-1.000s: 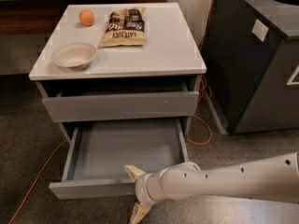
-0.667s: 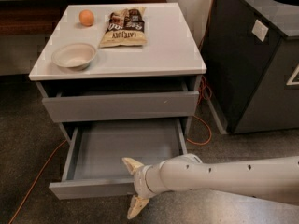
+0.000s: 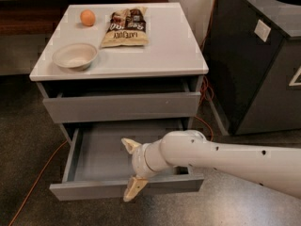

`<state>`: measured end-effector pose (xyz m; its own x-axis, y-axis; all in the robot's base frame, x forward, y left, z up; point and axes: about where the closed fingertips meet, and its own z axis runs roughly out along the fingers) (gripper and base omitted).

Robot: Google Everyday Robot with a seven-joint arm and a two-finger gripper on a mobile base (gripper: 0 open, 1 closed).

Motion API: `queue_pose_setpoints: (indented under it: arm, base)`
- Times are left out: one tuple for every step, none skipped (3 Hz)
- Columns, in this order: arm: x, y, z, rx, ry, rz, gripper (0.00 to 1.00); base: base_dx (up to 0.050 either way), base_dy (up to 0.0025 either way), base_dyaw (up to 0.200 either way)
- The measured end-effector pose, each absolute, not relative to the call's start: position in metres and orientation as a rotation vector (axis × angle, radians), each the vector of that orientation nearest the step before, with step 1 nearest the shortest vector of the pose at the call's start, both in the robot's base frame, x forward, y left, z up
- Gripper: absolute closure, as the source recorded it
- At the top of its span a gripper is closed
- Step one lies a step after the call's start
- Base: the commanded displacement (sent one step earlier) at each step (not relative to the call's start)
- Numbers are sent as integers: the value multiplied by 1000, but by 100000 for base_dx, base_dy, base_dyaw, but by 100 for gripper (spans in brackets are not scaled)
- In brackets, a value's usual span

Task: Place orange into middle drawer

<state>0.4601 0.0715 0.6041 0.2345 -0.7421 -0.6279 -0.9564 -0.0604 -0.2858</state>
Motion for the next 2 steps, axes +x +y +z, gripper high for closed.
queue_pose_setpoints:
  arm:
    - [468,82,645,-1855,1557,398,0]
    - [472,93,679,-1871,1545,357,0]
  base:
    - [0,0,0]
    - [0,0,0]
